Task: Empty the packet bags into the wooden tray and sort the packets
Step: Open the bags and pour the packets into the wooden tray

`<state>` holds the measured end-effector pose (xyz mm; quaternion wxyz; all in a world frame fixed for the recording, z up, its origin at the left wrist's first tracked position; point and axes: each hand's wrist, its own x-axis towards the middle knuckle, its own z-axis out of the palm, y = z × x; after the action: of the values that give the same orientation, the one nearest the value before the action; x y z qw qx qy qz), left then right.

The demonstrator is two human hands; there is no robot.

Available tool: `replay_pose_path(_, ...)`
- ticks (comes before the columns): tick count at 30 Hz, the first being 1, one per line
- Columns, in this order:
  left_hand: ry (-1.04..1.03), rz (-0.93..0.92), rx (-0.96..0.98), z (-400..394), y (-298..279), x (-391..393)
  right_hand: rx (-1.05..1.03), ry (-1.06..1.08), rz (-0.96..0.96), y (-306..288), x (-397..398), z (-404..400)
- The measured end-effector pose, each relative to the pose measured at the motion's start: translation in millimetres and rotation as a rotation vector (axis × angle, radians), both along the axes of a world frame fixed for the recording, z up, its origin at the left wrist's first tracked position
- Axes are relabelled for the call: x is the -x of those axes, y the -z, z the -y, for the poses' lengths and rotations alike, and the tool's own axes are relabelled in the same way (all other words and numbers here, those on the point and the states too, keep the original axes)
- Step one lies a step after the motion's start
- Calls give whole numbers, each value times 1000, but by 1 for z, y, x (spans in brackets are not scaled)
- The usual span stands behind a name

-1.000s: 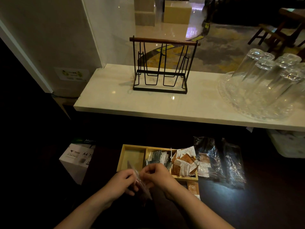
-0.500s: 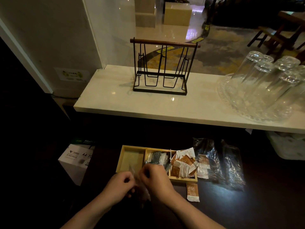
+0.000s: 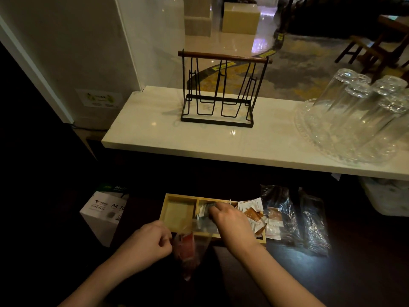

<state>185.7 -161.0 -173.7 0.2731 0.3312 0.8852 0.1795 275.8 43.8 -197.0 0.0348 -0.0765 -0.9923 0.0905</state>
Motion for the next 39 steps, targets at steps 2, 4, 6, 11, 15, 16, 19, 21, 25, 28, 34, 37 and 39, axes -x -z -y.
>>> replay_pose_path(2, -68, 83, -109, -4, -5, 2, 73, 8, -43, -5, 0, 0)
replay_pose_path(4, -159, 144, -213, -7, -8, 5, 110, -53, -143, -13, -2, 10)
replay_pose_path(6, -208, 149, -235, -8, -5, 9, 209, -125, -168, -17, -6, 27)
replay_pose_path(11, -377, 375, -130, -1, 35, 15, 256, 193, -155, 12, -17, 13)
replay_pose_path(15, -533, 590, -13, 4, 84, -1, 530, 259, 226, 23, -24, -8)
replay_pose_path(16, -555, 636, 5, 3, 93, -6, 597, 224, 335, 23, -22, -2)
replay_pose_path(19, -648, 771, -9, -2, 107, -14, 502, 147, 307, 24, -15, 17)
replay_pose_path(21, -711, 781, -25, -4, 109, -16, 251, 78, 224, 23, -7, 25)
replay_pose_path(25, -803, 852, -91, 2, 108, -15, 219, -129, 308, 10, 4, 41)
replay_pose_path(28, -949, 950, -218, 9, 101, -17, 365, -332, 226, -19, 15, 55)
replay_pose_path(34, -1115, 1496, -658, 26, 80, -10, 634, -242, -201, -64, 50, 63)
replay_pose_path(37, -1043, 1462, -837, 32, 51, 8, 770, -88, -257, -73, 60, 42)
replay_pose_path(39, -998, 1189, -847, 34, 31, 20, 828, -15, -251, -73, 61, 27)
